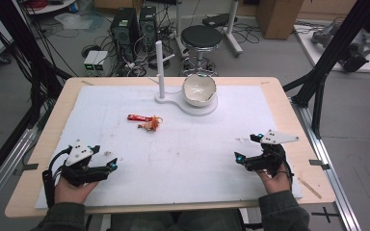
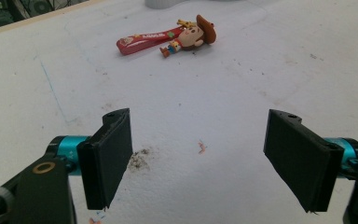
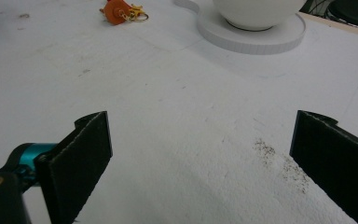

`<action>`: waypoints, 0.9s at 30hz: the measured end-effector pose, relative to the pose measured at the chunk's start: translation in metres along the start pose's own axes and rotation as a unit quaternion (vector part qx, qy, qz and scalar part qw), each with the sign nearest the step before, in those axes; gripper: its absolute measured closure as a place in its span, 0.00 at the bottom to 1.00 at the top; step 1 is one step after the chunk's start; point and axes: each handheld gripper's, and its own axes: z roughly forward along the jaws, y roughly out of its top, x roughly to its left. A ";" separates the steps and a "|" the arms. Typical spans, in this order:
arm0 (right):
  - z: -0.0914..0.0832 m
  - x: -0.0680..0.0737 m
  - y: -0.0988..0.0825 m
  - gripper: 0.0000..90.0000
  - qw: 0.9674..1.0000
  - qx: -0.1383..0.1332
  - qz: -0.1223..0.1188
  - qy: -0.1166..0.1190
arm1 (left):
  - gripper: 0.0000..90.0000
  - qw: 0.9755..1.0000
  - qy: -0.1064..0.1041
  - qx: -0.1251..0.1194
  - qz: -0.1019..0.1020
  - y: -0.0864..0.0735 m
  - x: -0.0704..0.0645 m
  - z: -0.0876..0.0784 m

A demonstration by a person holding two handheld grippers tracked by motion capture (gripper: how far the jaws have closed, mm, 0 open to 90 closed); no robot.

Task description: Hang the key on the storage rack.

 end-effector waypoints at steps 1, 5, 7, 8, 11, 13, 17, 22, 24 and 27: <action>0.000 0.000 0.000 0.05 1.000 0.000 0.001 0.001 | 0.27 1.000 0.000 -0.001 -0.001 0.000 0.000 0.001; 0.001 -0.002 -0.001 0.05 1.000 0.004 0.006 0.004 | 0.27 1.000 -0.002 0.002 0.000 0.000 -0.001 0.002; 0.002 -0.001 -0.001 0.05 1.000 0.005 0.008 0.004 | 0.27 1.000 -0.004 0.002 0.000 0.000 -0.001 0.002; 0.002 -0.001 -0.001 0.05 1.000 0.005 0.006 0.004 | 0.27 1.000 -0.004 0.002 0.000 0.000 -0.001 0.002; 0.002 -0.001 -0.002 0.05 1.000 0.007 0.007 0.005 | 0.27 1.000 -0.005 0.002 -0.001 0.000 -0.001 0.002; 0.002 -0.001 -0.002 0.05 1.000 0.007 0.007 0.005 | 0.27 1.000 -0.005 0.003 -0.002 0.000 -0.001 0.001; 0.002 0.000 -0.002 0.05 1.000 0.008 0.010 0.006 | 0.27 1.000 -0.006 0.002 -0.003 -0.001 0.000 0.002; 0.002 0.000 -0.002 0.05 1.000 0.009 0.009 0.005 | 0.27 1.000 -0.007 0.002 -0.002 -0.001 -0.001 0.002; 0.001 0.000 -0.002 0.05 1.000 0.012 0.014 0.006 | 0.27 1.000 -0.009 0.003 -0.001 -0.001 -0.001 0.002; 0.002 0.000 -0.002 0.05 1.000 0.012 0.012 0.006 | 0.27 1.000 -0.009 0.002 -0.003 -0.001 0.000 0.003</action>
